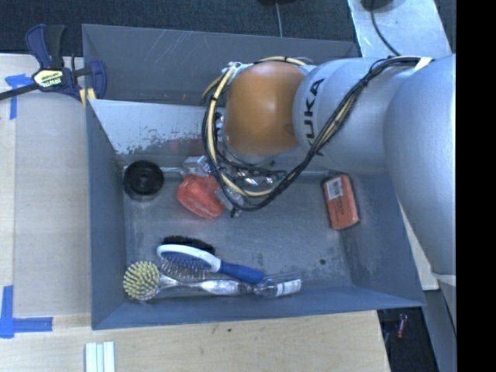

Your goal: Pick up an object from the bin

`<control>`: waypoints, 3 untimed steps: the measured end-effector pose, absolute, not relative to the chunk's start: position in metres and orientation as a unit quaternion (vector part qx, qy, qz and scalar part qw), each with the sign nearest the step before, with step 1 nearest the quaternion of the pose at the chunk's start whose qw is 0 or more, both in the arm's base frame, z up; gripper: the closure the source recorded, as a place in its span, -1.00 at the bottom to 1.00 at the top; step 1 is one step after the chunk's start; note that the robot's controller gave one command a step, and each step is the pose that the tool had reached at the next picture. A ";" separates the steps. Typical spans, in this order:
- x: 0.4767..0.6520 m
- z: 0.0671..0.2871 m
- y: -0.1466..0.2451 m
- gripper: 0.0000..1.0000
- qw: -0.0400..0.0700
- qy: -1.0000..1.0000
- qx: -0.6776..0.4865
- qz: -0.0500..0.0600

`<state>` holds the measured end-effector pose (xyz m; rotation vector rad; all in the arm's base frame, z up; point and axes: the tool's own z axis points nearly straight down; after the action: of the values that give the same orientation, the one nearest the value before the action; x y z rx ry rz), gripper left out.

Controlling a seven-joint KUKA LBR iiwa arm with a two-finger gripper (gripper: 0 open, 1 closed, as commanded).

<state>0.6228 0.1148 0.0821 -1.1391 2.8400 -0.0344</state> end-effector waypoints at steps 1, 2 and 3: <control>0.611 0.079 0.155 1.00 0.048 0.984 -0.174 -0.005; 0.630 0.080 0.119 1.00 0.053 0.938 -0.341 -0.010; 0.622 0.079 0.147 1.00 0.054 0.984 -0.169 -0.005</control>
Offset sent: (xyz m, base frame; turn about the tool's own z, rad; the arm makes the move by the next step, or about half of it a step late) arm 0.0003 0.0010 -0.0121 0.0606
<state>0.6219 0.1468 0.0788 -0.5120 2.9890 -0.0157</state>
